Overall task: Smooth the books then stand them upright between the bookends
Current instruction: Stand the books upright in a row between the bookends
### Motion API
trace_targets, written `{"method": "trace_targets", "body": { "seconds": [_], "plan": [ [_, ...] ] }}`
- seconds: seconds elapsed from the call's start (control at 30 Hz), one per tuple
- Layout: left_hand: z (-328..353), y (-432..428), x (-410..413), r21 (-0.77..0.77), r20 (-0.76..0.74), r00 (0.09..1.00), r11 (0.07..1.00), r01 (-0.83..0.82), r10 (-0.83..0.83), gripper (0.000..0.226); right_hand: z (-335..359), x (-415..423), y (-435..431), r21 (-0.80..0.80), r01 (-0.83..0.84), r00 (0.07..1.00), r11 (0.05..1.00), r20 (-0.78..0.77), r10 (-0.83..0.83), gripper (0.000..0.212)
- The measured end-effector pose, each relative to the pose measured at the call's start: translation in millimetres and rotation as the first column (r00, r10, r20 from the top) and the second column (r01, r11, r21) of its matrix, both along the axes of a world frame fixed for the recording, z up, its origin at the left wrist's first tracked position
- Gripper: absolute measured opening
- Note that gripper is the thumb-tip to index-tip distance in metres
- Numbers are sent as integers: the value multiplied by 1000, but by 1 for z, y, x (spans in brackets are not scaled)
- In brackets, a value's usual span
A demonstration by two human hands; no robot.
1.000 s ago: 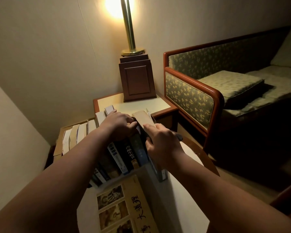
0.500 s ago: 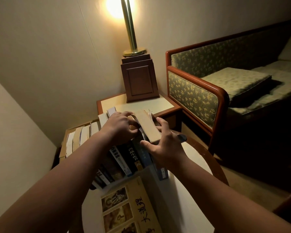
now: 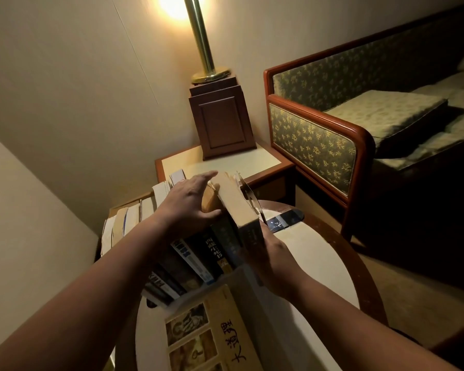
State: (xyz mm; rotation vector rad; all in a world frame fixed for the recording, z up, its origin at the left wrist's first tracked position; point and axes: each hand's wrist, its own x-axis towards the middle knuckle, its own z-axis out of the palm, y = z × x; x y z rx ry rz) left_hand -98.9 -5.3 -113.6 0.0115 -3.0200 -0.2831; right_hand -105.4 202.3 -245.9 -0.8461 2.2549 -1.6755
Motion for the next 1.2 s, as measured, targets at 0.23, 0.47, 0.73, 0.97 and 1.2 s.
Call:
{"method": "trace_targets", "body": {
  "seconds": [0.23, 0.47, 0.73, 0.97, 1.2],
  "plan": [
    [-1, -6, -3, -71, 35, 997, 995, 67, -64, 91, 2, -25, -16, -16, -46, 998, 999, 39, 47, 89],
    [-1, -5, -5, -117, 101, 995, 993, 35, -23, 94, 0, -45, -34, -145, -141, 976, 979, 146, 162, 90],
    [-4, -5, -5, -117, 93, 996, 993, 9, 2, 87, -7, -53, -37, -290, -108, 886, 951, 406, 225, 76],
    [-1, -2, -7, -97, 98, 995, 995, 14, -4, 83, -17, -69, -51, -216, -48, 797, 975, 580, 167, 76],
    [5, -16, -13, 96, 123, 992, 995, 21, -33, 78, -19, -81, -61, -239, -98, 757, 966, 612, 228, 63]
  ]
}}
